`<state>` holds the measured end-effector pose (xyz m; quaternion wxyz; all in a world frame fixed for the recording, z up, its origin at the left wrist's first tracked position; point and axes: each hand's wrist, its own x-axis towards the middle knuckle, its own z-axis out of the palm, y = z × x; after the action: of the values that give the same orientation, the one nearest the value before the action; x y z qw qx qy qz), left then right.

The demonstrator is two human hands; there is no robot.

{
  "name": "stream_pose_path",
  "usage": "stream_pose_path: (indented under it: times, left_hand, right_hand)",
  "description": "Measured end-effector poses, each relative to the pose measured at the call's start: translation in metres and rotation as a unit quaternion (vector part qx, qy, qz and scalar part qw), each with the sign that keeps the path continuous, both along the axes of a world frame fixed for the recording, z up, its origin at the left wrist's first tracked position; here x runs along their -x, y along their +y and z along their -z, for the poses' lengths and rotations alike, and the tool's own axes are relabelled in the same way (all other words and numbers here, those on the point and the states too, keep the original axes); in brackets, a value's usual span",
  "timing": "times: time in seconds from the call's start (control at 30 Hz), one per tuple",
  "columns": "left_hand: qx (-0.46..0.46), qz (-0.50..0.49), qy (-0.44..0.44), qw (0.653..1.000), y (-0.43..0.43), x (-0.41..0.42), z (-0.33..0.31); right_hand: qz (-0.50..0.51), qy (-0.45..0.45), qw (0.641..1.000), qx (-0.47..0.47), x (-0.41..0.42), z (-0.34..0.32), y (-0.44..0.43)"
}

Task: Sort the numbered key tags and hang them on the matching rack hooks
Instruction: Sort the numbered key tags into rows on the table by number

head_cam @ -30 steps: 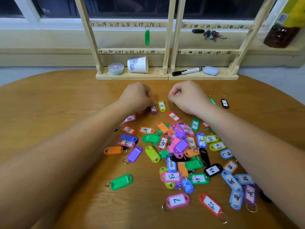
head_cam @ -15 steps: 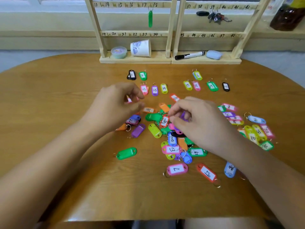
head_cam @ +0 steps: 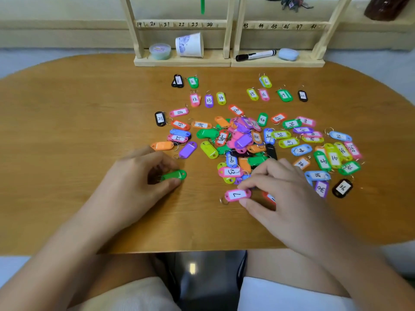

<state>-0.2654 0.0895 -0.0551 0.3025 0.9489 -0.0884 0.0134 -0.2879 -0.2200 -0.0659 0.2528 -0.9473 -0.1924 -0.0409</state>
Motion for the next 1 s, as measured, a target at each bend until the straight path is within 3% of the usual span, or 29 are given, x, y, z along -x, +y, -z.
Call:
stream_pose_path:
  times: [0.33,0.53,0.8,1.0]
  left_hand:
    - [0.011,-0.006,0.011,1.000,-0.005,-0.003,-0.002]
    - [0.025,0.030,-0.003,0.999,-0.016,-0.007,-0.001]
    - [0.045,0.112,0.009,0.993,-0.014,-0.001,-0.006]
    - [0.093,0.083,0.028,0.992,-0.004,0.001,-0.008]
  right_hand:
    - [0.006,0.046,0.999,-0.005,-0.003,-0.008,0.009]
    - [0.022,0.031,0.999,-0.023,-0.008,-0.015,0.013]
    - [0.066,0.106,0.969,-0.215,-0.016,-0.025,0.007]
    - [0.093,0.081,0.953,-0.278,-0.008,-0.014,0.016]
